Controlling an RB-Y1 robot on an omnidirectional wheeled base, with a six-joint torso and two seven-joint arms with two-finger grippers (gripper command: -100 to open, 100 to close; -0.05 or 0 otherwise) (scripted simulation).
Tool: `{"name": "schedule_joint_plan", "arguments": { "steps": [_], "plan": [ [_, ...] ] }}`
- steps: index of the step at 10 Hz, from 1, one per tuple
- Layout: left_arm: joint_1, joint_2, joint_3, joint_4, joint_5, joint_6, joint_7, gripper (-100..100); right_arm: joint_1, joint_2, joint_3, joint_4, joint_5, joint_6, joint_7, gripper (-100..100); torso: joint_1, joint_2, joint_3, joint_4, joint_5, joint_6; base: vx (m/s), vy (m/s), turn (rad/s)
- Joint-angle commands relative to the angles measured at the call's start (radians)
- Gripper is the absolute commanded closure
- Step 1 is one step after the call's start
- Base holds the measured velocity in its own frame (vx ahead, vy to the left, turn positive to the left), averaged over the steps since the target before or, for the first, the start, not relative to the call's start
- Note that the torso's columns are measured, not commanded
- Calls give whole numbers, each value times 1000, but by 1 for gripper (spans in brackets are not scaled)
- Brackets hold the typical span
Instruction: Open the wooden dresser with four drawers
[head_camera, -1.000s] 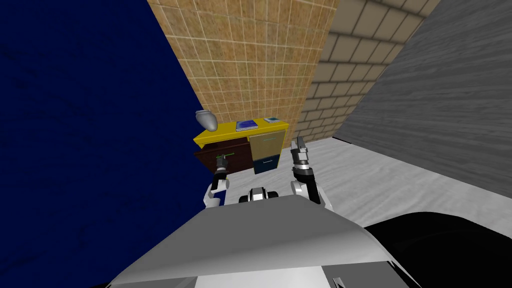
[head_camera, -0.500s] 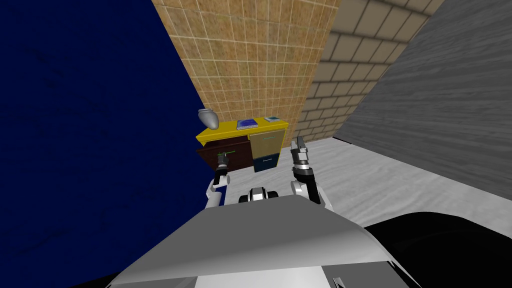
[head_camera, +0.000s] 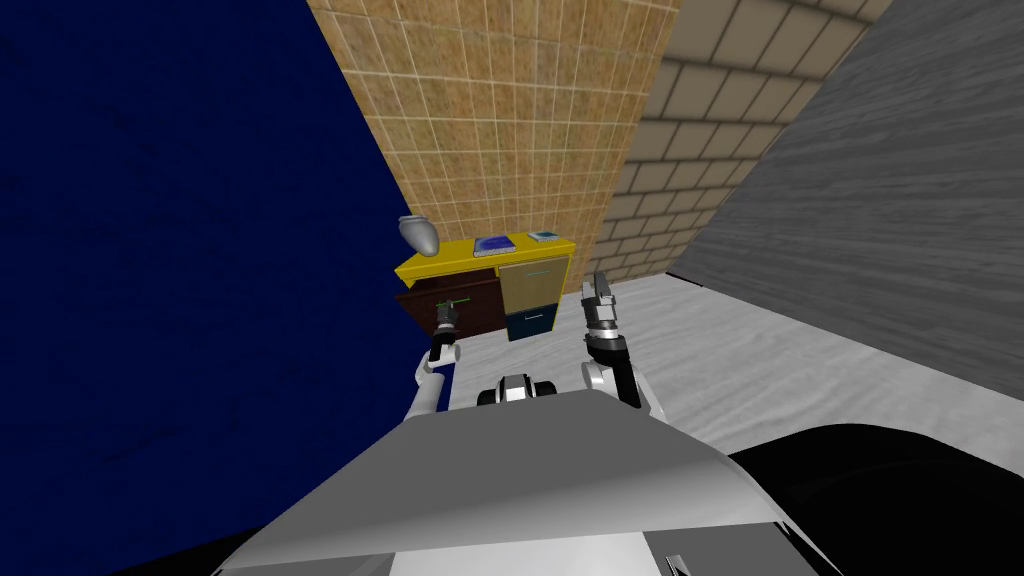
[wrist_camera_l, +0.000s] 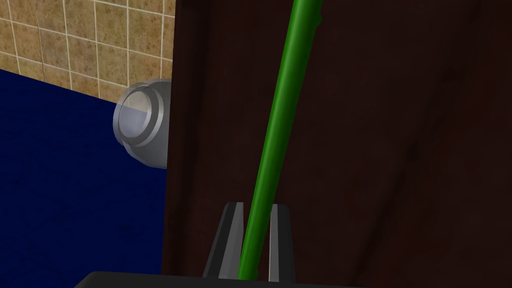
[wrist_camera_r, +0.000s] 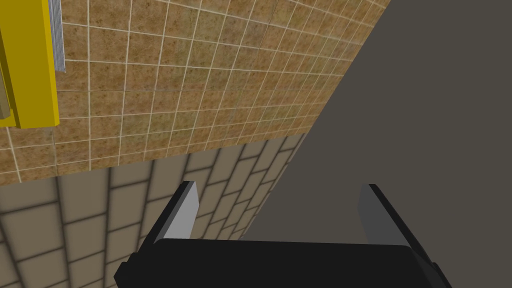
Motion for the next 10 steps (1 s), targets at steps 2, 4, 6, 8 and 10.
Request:
{"name": "schedule_joint_plan", "arguments": {
  "steps": [2,4,6,8,10],
  "plan": [
    [-10,-4,-2,65,-1,5,0,100,0,0,0,0,0,0,0,0,0,-8,-5,-6,2,1,8,3,-5],
    [-99,16,20,124,-11,-31,15,100,0,0,0,0,0,0,0,0,1,-1,-2,-4,1,-2,-121,-30,48],
    [-128,16,20,179,-11,-31,15,100,0,0,0,0,0,0,0,0,-1,3,2,3,-1,0,-53,-5,6],
    [-128,16,20,205,-11,-31,15,100,0,0,0,0,0,0,0,0,-1,-3,-2,-3,0,0,8,5,2],
    [-183,36,43,241,-21,-66,29,100,0,0,0,0,0,0,0,0,0,-7,-4,-6,2,1,-59,-11,17]
  ]
}}
